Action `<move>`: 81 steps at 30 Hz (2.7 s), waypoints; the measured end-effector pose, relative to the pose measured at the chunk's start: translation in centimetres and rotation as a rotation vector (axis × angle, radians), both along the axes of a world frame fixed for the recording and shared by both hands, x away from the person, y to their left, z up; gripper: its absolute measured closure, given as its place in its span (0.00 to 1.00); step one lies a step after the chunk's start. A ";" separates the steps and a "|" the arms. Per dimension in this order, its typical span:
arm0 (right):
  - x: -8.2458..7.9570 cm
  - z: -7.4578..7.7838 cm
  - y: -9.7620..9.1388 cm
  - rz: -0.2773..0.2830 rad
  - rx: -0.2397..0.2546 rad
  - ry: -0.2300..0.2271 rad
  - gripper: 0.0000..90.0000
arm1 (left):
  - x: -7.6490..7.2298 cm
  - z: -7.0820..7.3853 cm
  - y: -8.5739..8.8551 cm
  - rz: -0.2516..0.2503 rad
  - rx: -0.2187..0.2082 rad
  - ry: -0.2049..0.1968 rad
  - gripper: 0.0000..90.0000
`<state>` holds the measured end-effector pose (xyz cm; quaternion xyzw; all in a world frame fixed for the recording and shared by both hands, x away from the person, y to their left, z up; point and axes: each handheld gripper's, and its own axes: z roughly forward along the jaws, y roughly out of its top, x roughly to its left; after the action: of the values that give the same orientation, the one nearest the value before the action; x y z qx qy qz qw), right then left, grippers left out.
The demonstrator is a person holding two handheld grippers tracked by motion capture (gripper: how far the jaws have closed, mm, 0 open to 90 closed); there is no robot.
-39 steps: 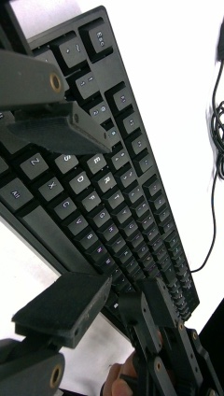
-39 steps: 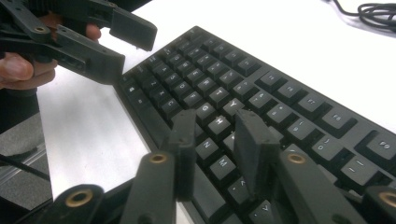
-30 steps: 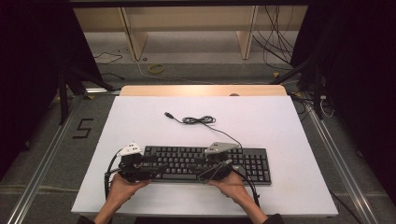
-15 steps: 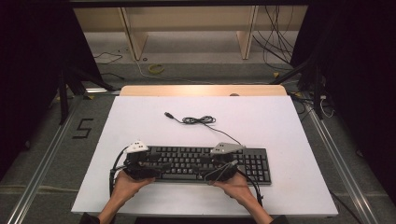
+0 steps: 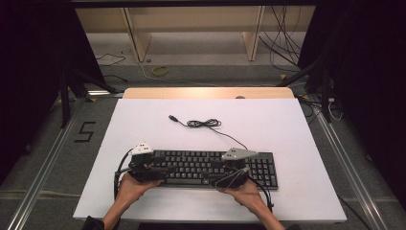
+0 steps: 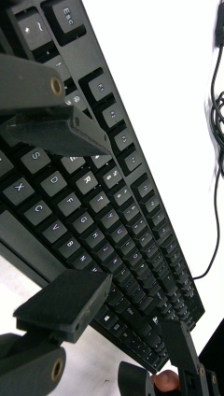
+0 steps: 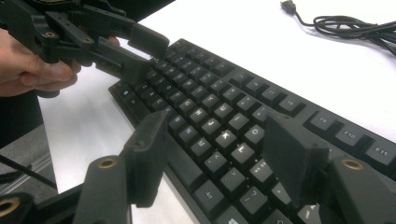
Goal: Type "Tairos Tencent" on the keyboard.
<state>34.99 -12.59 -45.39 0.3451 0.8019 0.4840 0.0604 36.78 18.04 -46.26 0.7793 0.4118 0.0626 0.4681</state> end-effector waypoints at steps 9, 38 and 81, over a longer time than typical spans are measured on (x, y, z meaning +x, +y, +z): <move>-0.2 0.0 -0.5 -0.014 0.000 -0.010 0.44 | 0.4 0.0 -0.1 0.005 0.004 0.000 0.36; -1.3 -0.1 -2.5 -0.052 0.010 -0.036 0.41 | 2.4 -0.1 -2.0 -0.036 0.088 0.033 0.77; -2.2 -0.1 -3.6 -0.070 0.019 -0.049 0.39 | 3.2 -1.1 -3.5 -0.043 0.169 0.052 0.96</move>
<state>32.83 -16.19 -45.53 0.3618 0.7829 0.4974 0.0937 39.95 14.54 -47.41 0.8261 0.4001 0.0668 0.3912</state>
